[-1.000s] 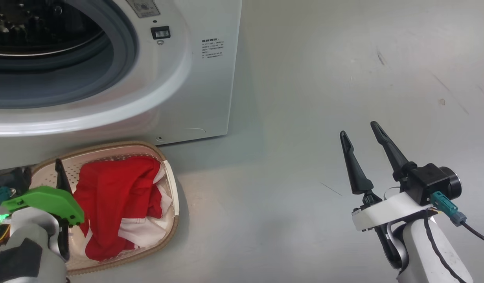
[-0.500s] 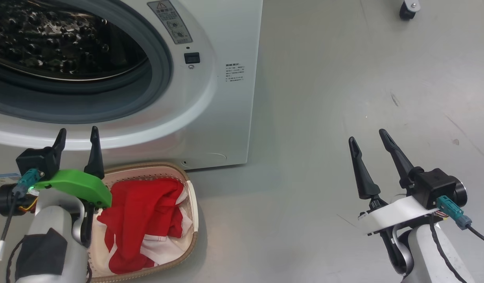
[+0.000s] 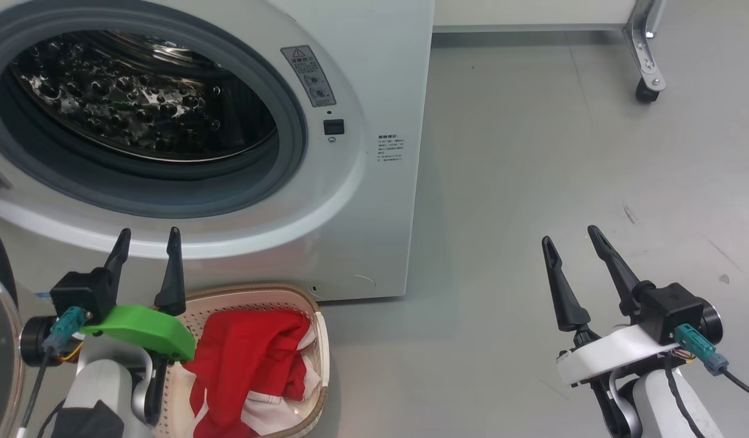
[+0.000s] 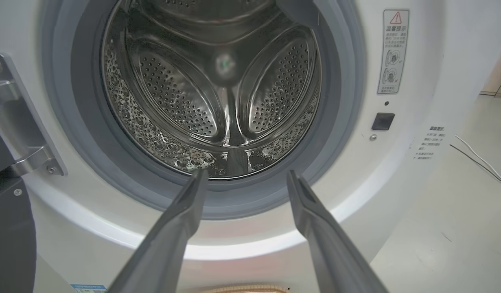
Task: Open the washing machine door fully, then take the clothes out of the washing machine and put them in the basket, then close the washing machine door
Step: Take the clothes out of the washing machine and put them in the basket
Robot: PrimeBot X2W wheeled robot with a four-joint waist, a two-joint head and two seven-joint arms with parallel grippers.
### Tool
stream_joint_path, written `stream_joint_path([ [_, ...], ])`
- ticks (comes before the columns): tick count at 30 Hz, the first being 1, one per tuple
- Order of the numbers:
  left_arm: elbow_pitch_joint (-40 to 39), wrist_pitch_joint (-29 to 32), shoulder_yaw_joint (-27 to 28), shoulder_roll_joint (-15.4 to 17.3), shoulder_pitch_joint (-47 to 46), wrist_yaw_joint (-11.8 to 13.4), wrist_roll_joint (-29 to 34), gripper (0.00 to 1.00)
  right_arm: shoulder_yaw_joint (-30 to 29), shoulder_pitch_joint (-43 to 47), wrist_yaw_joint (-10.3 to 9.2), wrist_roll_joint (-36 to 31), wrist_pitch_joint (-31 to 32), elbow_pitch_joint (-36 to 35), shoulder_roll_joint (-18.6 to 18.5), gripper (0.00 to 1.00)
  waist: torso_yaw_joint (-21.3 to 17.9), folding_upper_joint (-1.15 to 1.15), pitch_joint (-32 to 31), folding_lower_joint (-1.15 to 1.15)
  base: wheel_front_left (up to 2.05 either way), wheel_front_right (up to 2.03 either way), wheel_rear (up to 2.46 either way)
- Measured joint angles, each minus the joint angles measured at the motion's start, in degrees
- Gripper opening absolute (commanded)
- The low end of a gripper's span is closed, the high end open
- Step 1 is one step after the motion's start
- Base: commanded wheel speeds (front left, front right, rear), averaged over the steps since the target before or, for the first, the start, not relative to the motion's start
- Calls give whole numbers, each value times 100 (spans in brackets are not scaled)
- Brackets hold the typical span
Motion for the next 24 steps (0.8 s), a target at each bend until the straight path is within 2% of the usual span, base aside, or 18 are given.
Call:
stream_joint_path([
  [11,-624,0,76,-19,654,0,-25,100,-10,242,0,64,0,-14,20,100,27,0,-339,0,0,0,0],
  [24,-1024,0,-56,-38,1106,-1,-1,100,-24,338,0,166,0,-37,42,100,-21,0,-432,0,0,0,0],
])
